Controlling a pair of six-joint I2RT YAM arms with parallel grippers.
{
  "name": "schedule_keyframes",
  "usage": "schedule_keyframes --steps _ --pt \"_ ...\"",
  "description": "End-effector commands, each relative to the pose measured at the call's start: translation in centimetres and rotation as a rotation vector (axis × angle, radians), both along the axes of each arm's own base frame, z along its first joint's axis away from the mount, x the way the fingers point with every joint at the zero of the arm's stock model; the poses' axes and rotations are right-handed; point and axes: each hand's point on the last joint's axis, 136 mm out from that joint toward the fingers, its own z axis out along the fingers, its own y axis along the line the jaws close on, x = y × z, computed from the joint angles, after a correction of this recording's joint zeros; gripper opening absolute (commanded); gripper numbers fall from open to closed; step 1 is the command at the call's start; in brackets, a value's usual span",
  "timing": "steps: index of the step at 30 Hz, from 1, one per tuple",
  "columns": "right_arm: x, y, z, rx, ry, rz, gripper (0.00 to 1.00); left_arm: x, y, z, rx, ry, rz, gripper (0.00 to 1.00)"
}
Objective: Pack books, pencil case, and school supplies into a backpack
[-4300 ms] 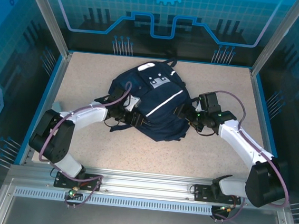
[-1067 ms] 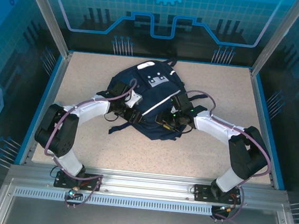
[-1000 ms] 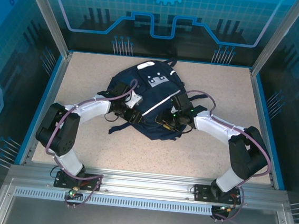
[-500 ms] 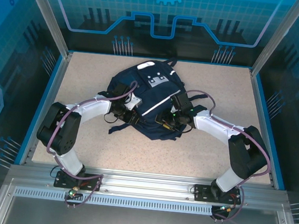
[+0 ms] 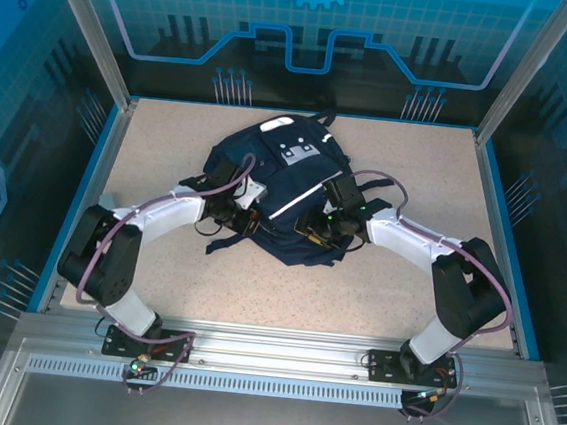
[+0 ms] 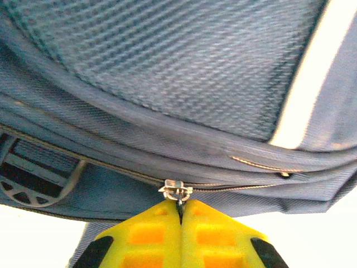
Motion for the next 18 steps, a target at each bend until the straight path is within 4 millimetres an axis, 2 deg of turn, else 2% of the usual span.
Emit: schedule_keyframes --steps 1,5,9,15,18 --pt "1.4 2.3 1.2 0.069 -0.064 0.031 0.40 -1.9 -1.6 1.4 -0.054 -0.025 -0.017 0.00" --pt "2.5 3.5 2.6 0.105 -0.117 0.044 0.39 -3.5 -2.3 2.0 -0.061 -0.025 -0.037 0.00" --pt "2.9 4.6 3.1 0.137 -0.138 0.051 0.39 -4.9 -3.7 2.5 -0.113 -0.018 -0.054 0.00" --pt "2.5 5.7 2.7 0.164 -0.123 0.065 0.38 -6.8 -8.6 3.2 -0.269 0.020 -0.102 0.00" --pt "2.3 5.5 2.6 0.161 -0.120 0.064 0.38 -6.6 -10.7 3.8 -0.338 0.014 -0.108 0.00"
